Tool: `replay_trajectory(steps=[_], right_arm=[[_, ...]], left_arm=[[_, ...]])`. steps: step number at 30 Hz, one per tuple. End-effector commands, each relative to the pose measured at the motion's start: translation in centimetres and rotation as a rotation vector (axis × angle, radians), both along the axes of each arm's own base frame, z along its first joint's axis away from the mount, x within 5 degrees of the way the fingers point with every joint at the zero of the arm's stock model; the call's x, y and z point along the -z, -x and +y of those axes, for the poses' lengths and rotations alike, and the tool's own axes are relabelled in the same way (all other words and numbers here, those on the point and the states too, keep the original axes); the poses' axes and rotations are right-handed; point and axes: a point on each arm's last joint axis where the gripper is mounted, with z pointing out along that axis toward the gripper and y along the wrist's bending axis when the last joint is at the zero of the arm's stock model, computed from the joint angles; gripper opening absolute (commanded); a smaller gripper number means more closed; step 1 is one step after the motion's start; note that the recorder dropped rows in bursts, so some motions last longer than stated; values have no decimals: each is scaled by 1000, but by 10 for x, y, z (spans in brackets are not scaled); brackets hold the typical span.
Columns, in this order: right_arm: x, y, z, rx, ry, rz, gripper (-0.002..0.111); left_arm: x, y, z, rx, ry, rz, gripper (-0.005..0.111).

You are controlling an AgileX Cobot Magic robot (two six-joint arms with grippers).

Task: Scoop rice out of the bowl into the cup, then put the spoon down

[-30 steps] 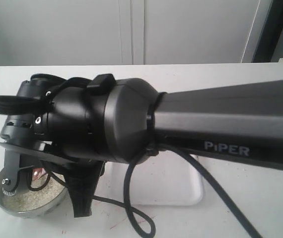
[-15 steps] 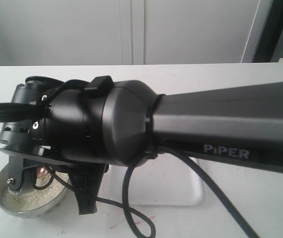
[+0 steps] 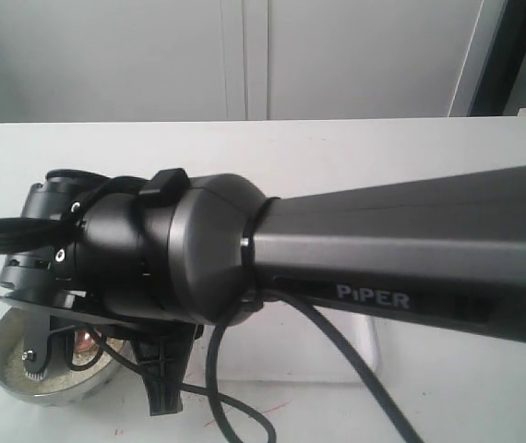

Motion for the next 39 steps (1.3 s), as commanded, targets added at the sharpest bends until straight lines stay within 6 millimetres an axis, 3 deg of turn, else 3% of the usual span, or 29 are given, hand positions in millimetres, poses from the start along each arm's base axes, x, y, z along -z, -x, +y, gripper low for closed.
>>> replay_trajectory(steps=[1, 18, 27, 34, 39], right_arm=[[6, 0, 2, 0, 22, 15, 0], [11, 7, 7, 121, -100, 98, 0], [13, -5, -2, 296, -202, 143, 0], [14, -5, -2, 318, -225, 175, 0], [5, -1, -3, 337, -261, 207, 0]], left_arm=[[-1, 1, 0, 4, 11, -4, 14], [-1, 1, 0, 4, 11, -4, 14], [-1, 1, 0, 4, 11, -4, 14], [-1, 1, 0, 4, 11, -4, 14], [-1, 1, 0, 4, 11, -4, 14]])
